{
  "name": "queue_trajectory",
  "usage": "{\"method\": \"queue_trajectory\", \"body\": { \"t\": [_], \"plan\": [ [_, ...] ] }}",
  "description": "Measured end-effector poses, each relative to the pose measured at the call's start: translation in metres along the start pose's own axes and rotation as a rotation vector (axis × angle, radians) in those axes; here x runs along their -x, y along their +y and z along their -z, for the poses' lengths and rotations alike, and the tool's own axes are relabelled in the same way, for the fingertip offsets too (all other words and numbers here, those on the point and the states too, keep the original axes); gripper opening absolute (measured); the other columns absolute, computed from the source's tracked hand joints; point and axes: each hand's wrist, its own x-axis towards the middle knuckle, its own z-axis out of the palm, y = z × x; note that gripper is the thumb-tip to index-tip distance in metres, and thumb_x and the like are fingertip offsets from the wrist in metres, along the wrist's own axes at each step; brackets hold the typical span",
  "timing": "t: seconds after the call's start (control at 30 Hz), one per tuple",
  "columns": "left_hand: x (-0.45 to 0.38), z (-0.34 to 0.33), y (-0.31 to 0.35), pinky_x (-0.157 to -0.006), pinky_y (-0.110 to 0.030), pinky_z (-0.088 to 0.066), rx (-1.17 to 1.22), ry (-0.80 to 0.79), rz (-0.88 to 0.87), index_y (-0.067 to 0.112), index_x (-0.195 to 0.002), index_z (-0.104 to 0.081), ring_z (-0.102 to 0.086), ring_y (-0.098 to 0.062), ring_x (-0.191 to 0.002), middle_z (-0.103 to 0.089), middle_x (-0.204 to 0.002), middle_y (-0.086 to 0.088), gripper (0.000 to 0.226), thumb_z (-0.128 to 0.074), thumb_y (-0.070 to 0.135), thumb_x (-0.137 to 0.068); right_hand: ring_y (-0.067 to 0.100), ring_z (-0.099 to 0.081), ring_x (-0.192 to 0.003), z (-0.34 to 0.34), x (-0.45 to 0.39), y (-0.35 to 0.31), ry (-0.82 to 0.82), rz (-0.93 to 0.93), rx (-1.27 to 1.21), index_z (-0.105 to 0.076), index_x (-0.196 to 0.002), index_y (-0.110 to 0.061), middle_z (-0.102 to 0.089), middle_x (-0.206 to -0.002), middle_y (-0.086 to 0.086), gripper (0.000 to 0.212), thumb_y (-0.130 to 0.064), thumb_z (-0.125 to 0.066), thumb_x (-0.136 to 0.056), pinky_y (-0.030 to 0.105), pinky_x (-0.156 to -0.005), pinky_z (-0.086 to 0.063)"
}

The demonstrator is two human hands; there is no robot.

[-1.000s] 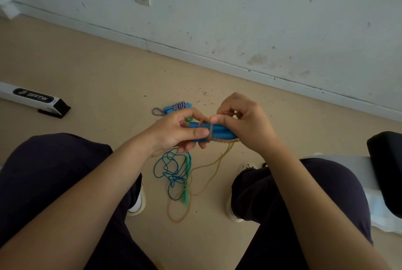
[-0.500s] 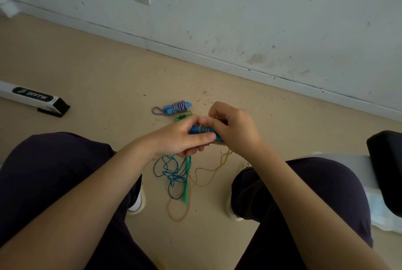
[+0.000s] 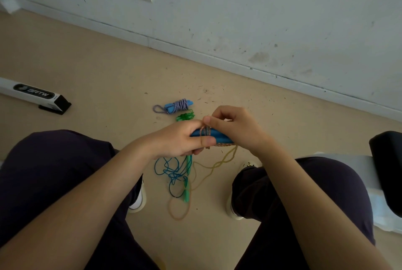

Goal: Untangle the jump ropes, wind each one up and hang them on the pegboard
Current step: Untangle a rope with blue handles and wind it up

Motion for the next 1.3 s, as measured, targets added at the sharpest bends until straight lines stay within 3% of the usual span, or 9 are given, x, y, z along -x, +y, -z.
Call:
{"method": "queue_trajectory", "body": {
  "t": [0.13,0.3,0.5,0.63,0.73,0.83,1.0,1.13,1.3],
  "plan": [
    [-0.002,0.002,0.000,-0.048,-0.022,-0.035,0.106,0.128,-0.037,0.009,-0.105,-0.056,-0.044,-0.012,-0.054,-0.056,-0.068,0.001,0.027,-0.061,0.034,-0.096,0.022,-0.059,-0.062,0.006,0.002,-0.002,-0.035,-0.073,-0.313,-0.066,-0.091,-0.003,-0.064,-0.072,0.008,0.031,-0.034,-0.063,-0.094,0.036,-0.058,-0.048],
    [-0.005,0.004,0.007,-0.043,-0.019,-0.028,0.412,0.354,-0.104,0.006,-0.104,-0.055,-0.037,-0.008,-0.046,-0.052,-0.065,0.002,0.032,-0.058,0.036,-0.092,0.013,-0.045,-0.055,0.001,0.002,0.002,-0.149,-0.003,-0.511,-0.059,-0.109,-0.010,-0.053,-0.081,0.015,0.038,-0.033,-0.073,-0.082,0.022,-0.049,-0.035],
    [-0.010,0.000,0.002,-0.043,-0.019,-0.032,0.367,0.664,-0.087,0.013,-0.092,-0.054,-0.040,-0.007,-0.045,-0.055,-0.066,0.000,0.017,-0.056,0.027,-0.100,0.003,-0.038,-0.046,-0.018,-0.003,0.007,-0.039,-0.005,-0.177,-0.057,-0.100,-0.020,-0.050,-0.063,-0.003,0.006,-0.017,-0.061,-0.096,0.020,-0.048,-0.034],
    [-0.011,0.010,-0.001,-0.047,-0.023,-0.035,0.341,0.750,-0.053,0.016,-0.089,-0.058,-0.043,-0.009,-0.047,-0.057,-0.069,-0.003,0.016,-0.058,0.028,-0.099,0.001,-0.040,-0.048,-0.021,0.000,0.005,-0.011,0.036,-0.024,-0.061,-0.088,-0.015,-0.051,-0.054,-0.014,0.015,-0.022,-0.054,-0.100,0.022,-0.052,-0.035],
    [-0.012,0.011,-0.007,-0.049,-0.023,-0.036,0.202,0.739,-0.029,0.016,-0.089,-0.062,-0.046,-0.008,-0.047,-0.058,-0.063,0.002,0.016,-0.064,0.030,-0.095,0.003,-0.041,-0.056,-0.017,0.005,-0.003,-0.005,0.159,0.067,-0.064,-0.089,-0.009,-0.064,-0.072,0.009,0.017,-0.022,-0.058,-0.098,0.026,-0.056,-0.038],
    [-0.012,0.012,-0.009,-0.044,-0.020,-0.034,0.167,0.649,0.025,0.008,-0.098,-0.067,-0.043,-0.006,-0.042,-0.056,-0.059,0.002,0.023,-0.069,0.031,-0.092,0.003,-0.042,-0.055,-0.005,0.007,-0.007,0.039,0.244,0.108,-0.061,-0.078,-0.018,-0.051,-0.062,-0.010,0.018,-0.016,-0.061,-0.096,0.015,-0.057,-0.034],
    [-0.003,0.015,-0.002,-0.037,-0.018,-0.024,0.231,0.174,0.132,0.016,-0.083,-0.064,-0.032,-0.011,-0.040,-0.053,-0.061,-0.004,0.027,-0.072,0.042,-0.081,0.000,-0.051,-0.070,0.010,0.006,-0.003,0.175,0.395,0.225,-0.068,-0.083,-0.008,-0.055,-0.074,-0.012,0.013,-0.017,-0.063,-0.091,0.013,-0.067,-0.038],
    [-0.001,0.012,0.003,-0.036,-0.016,-0.025,0.217,-0.046,0.100,0.018,-0.083,-0.063,-0.029,-0.009,-0.039,-0.050,-0.061,-0.006,0.025,-0.070,0.041,-0.076,0.005,-0.054,-0.073,0.005,0.006,0.002,0.153,0.313,0.151,-0.070,-0.083,-0.016,-0.060,-0.079,-0.004,0.009,-0.021,-0.067,-0.090,0.023,-0.070,-0.045],
    [0.001,0.011,0.003,-0.038,-0.018,-0.030,0.166,0.002,0.025,0.017,-0.080,-0.062,-0.038,-0.011,-0.041,-0.056,-0.064,-0.008,0.030,-0.073,0.045,-0.076,0.002,-0.053,-0.067,0.002,0.005,-0.001,0.091,0.137,0.035,-0.067,-0.081,-0.021,-0.062,-0.077,-0.003,0.011,-0.024,-0.068,-0.091,0.018,-0.064,-0.045]
  ]
}}
